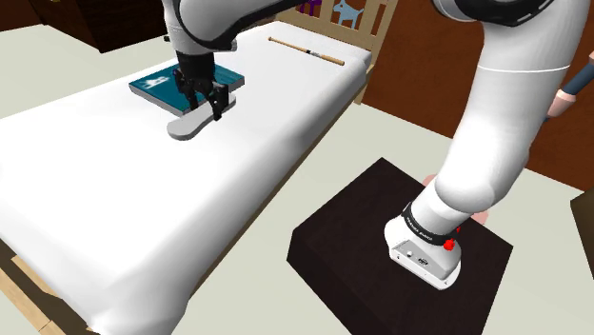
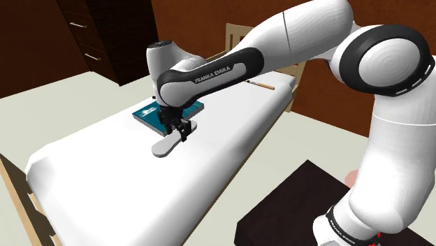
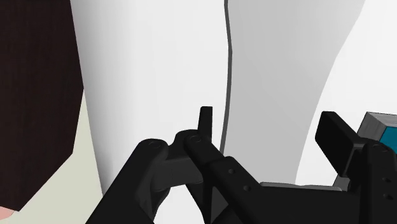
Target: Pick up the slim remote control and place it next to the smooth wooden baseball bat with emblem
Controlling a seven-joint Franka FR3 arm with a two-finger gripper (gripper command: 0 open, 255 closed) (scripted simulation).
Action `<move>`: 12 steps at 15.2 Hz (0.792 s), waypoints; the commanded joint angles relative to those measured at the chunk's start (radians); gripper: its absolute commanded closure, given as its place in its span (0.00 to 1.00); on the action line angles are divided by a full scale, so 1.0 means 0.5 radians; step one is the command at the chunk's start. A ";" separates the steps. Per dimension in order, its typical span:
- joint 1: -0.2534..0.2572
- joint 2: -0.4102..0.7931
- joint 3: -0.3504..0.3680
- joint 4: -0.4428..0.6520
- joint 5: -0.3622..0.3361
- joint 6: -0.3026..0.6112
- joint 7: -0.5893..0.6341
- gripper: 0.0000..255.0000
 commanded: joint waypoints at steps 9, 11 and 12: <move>-0.351 -0.144 -0.094 -0.158 0.119 0.058 -0.465 1.00; -0.413 -0.151 -0.120 -0.161 0.132 0.059 -0.558 1.00; -0.443 -0.152 -0.134 -0.159 0.137 0.058 -0.603 1.00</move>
